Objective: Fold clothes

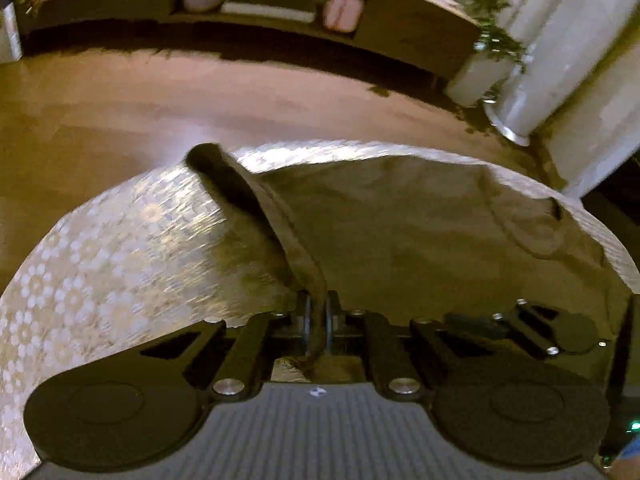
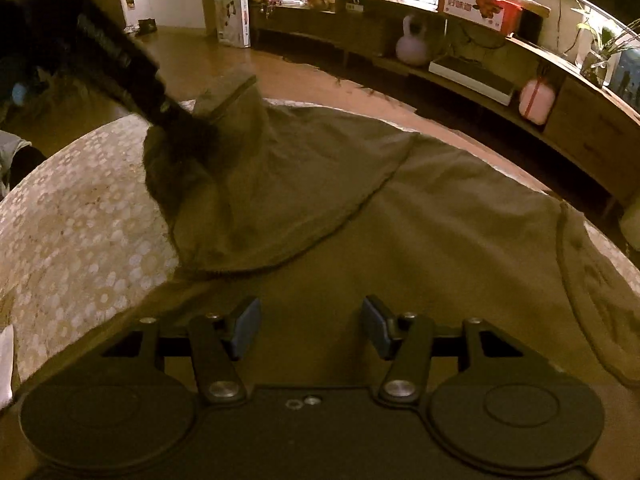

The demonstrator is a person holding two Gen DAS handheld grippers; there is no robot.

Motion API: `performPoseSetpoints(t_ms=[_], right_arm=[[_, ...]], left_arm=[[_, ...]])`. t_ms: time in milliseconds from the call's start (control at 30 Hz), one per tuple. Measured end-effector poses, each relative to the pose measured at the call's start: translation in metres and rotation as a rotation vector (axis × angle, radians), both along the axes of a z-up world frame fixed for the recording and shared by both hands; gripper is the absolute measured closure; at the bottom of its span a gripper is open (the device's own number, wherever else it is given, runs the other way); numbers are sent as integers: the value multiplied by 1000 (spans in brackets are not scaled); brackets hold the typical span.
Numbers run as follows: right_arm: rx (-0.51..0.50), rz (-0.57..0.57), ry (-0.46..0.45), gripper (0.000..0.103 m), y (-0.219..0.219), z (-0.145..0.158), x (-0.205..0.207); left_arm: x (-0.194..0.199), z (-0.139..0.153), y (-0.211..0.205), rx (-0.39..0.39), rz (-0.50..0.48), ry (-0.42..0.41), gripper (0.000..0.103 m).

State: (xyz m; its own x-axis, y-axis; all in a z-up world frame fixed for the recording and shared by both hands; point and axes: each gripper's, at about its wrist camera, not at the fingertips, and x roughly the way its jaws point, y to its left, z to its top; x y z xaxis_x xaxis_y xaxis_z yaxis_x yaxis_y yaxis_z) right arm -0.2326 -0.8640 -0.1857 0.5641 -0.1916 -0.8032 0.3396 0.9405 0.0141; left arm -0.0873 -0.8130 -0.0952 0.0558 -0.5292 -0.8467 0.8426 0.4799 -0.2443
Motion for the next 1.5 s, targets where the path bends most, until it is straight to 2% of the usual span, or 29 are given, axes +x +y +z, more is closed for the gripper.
performPoseSetpoints(t_ms=[167,300,433,567,700,833,900,933,967,1033,1133,1333,1500], right_arm=[[9,-29,12,0,-8,1,-34],[17,-45,15,0,-11,4,-62],[23,-47,10,0,-15,12,-91],[31,-59,51,0,-20,8,-117],[46,-86,33,0,-27,9,-128],[63,-100,-31,0,-34,17,-133],[64,-101,-54,0,-38,22,-133],[61,-104,-62,0,-39,24,-132],[47,-113,-69,0,-40,26,-131],[14,-132,-80,0,-43,29,-126],[-6,-124,-108,0,-46,33,-108],[-44,-61,-78,0,-51,27,-54],[-42,-35,-7,0,-61,9,-24]], left_arm=[[-37,17,-27,-29,-112,-57,98],[-72,17,-53,-24,-225,-63,98],[-107,-3,-67,4,-324,-50,98],[-130,-27,-70,52,-398,-53,98],[-129,-41,-68,73,-419,-16,96],[-123,-38,-54,11,-539,119,86],[-123,-32,-42,-40,-612,179,77],[-124,-28,-34,-69,-644,168,68],[-124,-23,-29,-86,-642,121,54],[-116,-19,-28,-96,-568,16,41],[-99,-25,-33,-78,-470,27,41],[-108,-52,-17,-28,-569,98,41],[-109,-59,-10,-42,-564,102,40]])
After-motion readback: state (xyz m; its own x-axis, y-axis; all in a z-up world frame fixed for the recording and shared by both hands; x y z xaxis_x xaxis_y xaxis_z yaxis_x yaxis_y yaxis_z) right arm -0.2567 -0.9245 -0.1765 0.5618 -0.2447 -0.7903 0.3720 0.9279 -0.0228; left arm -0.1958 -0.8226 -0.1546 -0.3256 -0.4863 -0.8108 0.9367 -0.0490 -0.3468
